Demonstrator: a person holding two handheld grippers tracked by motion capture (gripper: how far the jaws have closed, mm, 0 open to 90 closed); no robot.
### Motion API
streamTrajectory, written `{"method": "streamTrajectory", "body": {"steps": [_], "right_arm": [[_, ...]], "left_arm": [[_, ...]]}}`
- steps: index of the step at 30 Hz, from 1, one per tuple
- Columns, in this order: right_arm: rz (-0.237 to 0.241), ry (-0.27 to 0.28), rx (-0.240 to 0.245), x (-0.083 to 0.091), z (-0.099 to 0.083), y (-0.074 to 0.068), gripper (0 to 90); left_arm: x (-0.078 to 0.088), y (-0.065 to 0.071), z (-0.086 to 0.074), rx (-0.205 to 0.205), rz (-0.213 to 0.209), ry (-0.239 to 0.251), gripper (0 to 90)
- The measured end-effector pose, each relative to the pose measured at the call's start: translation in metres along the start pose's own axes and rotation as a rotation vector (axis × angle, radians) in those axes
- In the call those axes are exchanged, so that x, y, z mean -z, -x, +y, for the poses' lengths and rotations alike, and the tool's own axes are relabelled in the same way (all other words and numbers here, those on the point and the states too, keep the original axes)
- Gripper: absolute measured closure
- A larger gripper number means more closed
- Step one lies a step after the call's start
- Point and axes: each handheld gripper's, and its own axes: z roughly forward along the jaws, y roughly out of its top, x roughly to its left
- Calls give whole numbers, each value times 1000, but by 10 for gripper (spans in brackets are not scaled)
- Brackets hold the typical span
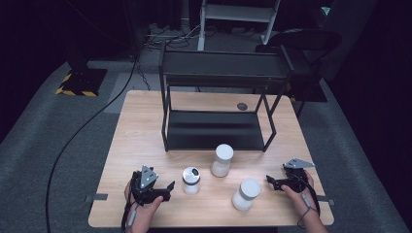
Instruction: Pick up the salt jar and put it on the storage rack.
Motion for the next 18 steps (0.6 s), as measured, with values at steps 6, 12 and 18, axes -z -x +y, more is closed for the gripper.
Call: {"method": "streamTrajectory", "body": {"steps": [6,12,18], "right_arm": [[0,0,0,0,0,0,46],[0,0,0,0,0,0,45],[0,0,0,0,0,0,46]], "left_arm": [[10,6,-2,-26,-3,73,61],[15,10,-8,-28,-4,144,60],[19,10,-10,-19,-10,187,60]]}}
